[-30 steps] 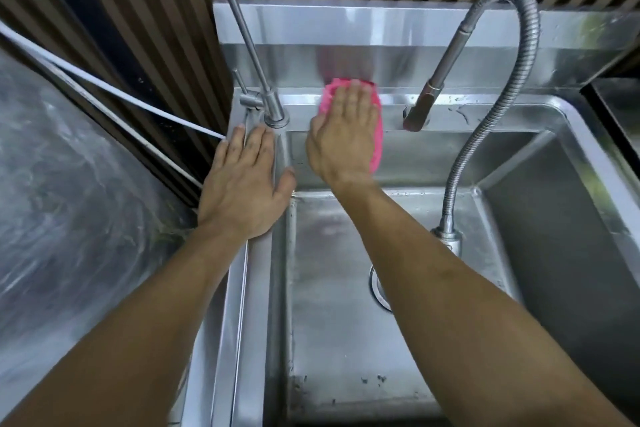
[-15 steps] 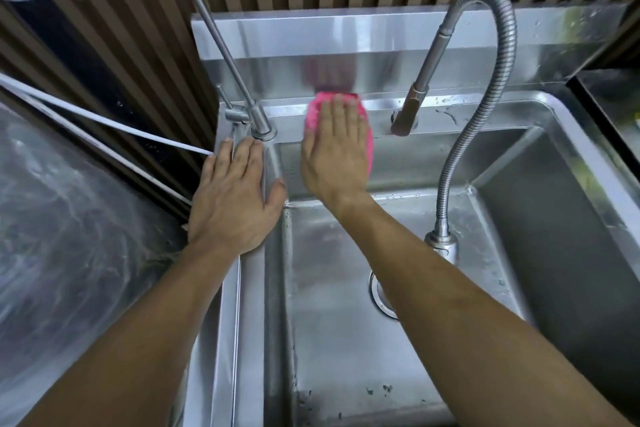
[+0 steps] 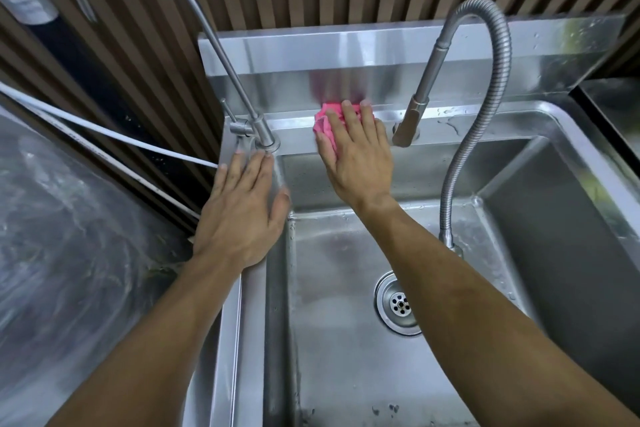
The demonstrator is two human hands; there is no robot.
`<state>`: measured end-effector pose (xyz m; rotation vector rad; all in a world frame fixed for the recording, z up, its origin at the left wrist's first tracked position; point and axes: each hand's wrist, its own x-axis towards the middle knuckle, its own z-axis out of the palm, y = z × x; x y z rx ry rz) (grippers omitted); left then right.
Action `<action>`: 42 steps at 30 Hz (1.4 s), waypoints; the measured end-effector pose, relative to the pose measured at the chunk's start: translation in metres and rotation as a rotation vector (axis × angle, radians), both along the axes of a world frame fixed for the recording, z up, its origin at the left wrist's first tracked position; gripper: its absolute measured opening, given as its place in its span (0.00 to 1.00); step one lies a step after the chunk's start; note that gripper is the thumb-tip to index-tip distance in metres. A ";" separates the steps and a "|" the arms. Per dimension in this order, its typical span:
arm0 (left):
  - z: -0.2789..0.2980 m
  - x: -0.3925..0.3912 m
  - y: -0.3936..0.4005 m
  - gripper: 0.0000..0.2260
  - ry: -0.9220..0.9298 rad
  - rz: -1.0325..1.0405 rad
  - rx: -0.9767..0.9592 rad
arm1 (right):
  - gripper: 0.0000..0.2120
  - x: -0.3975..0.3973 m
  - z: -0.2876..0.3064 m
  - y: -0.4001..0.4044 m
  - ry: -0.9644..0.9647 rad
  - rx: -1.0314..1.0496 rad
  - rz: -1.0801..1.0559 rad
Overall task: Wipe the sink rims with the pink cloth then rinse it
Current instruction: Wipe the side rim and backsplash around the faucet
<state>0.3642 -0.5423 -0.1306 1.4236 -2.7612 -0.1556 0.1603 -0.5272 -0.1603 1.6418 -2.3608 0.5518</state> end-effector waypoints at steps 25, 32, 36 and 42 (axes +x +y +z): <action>-0.018 -0.081 -0.048 0.29 -0.097 -0.192 -0.140 | 0.21 -0.020 -0.016 0.002 0.107 -0.277 0.036; -0.018 -0.080 -0.048 0.29 -0.060 -0.189 -0.114 | 0.19 -0.019 -0.015 0.005 0.071 -0.289 0.070; -0.018 -0.079 -0.048 0.30 -0.045 -0.187 -0.086 | 0.21 -0.015 -0.002 0.032 -0.024 -0.265 0.165; -0.021 -0.074 -0.047 0.31 -0.041 -0.219 -0.079 | 0.18 -0.011 0.042 0.091 -0.008 -0.431 0.197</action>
